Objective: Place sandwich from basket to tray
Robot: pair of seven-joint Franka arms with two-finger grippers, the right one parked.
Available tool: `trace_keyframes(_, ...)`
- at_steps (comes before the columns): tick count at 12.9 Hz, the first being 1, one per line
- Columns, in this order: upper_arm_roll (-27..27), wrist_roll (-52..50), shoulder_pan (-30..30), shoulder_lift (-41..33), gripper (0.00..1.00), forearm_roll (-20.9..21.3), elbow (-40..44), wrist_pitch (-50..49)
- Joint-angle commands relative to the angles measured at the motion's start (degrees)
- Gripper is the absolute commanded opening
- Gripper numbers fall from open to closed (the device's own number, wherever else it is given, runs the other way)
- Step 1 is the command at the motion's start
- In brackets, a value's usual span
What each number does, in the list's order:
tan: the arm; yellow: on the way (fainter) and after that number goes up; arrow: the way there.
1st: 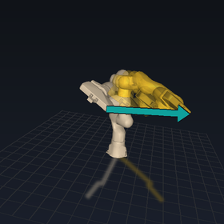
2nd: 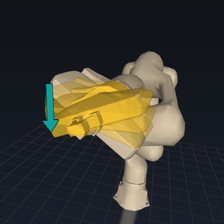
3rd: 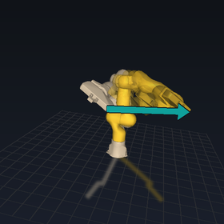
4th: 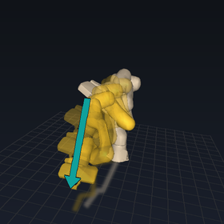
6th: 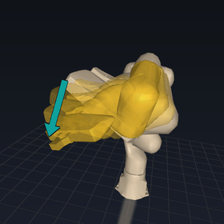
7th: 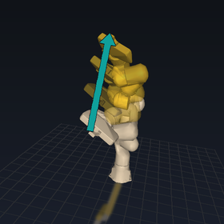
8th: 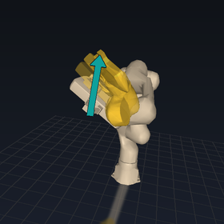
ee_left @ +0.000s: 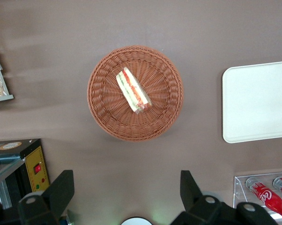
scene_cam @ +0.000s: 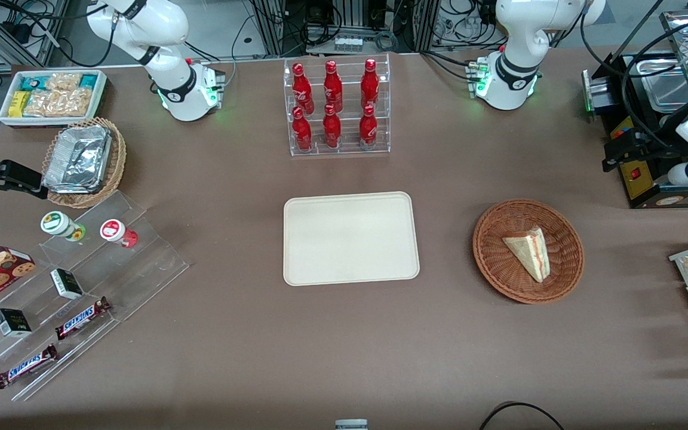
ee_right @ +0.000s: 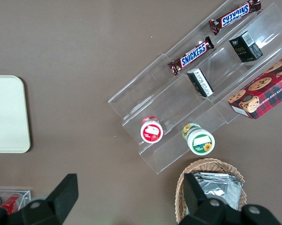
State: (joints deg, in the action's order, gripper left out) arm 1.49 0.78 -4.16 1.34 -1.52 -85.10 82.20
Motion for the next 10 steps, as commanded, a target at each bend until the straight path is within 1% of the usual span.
trace_keyframes(1, 0.18, -0.35, -0.5, -2.48, 1.0, 1.59, -2.7, 0.68)
trace_keyframes(5, 0.01, -0.34, -0.41, -0.38, 1.0, 2.4, -2.44, 3.66)
trace_keyframes(10, 0.01, -0.96, -0.67, 8.13, 1.0, 2.49, -3.14, 11.56)
